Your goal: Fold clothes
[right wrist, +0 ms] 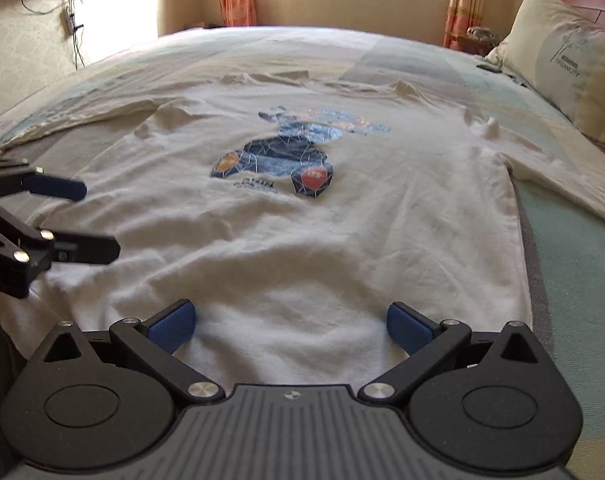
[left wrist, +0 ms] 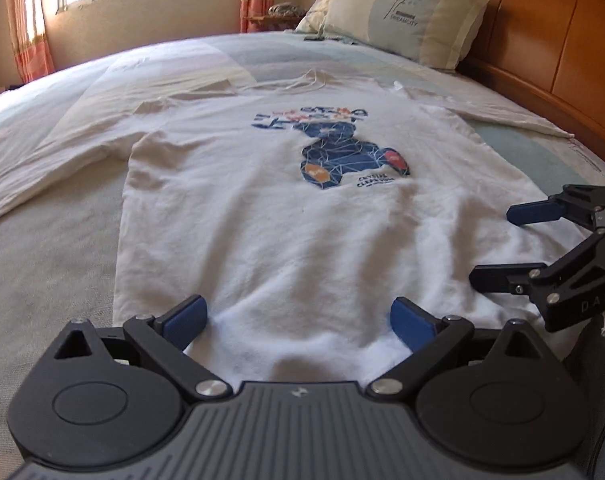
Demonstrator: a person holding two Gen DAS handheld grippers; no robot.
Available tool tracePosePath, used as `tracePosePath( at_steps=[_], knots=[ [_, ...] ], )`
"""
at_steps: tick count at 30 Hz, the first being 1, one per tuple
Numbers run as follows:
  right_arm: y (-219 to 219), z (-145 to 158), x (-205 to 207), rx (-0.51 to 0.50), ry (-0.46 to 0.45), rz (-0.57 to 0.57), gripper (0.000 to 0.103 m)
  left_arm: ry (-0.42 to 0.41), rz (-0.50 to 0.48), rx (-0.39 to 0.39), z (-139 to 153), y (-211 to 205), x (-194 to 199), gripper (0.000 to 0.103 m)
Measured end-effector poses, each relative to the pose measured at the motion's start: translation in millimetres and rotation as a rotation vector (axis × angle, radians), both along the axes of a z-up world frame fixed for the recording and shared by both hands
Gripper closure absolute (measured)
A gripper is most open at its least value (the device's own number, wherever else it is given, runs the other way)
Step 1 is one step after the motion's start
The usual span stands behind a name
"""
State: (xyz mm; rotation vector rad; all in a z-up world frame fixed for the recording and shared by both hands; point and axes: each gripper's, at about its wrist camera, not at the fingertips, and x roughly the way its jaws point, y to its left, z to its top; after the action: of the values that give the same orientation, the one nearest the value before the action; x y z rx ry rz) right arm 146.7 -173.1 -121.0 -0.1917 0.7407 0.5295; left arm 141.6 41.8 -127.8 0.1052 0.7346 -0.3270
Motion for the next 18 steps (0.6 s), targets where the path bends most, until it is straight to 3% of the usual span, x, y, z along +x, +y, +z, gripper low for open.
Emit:
tracePosePath(
  at_steps=[5,7,12,18],
  knots=[
    [-23,-1,-25,-0.03,-0.016,0.012,0.0,0.014,-0.012,0.012,7,22,-18,0.004],
    [-40,1,-32,-0.018,0.001,-0.008,0.0,0.025,-0.015,-0.011,14,27,-16,0.004],
    [-62,17,-31,0.024,0.083,-0.061,0.0,-0.046,-0.045,-0.092,39,24,-4,0.005],
    [-21,32,-9,0.065,-0.054,0.075,0.0,-0.024,-0.006,-0.064,24,8,50,0.005]
  ],
)
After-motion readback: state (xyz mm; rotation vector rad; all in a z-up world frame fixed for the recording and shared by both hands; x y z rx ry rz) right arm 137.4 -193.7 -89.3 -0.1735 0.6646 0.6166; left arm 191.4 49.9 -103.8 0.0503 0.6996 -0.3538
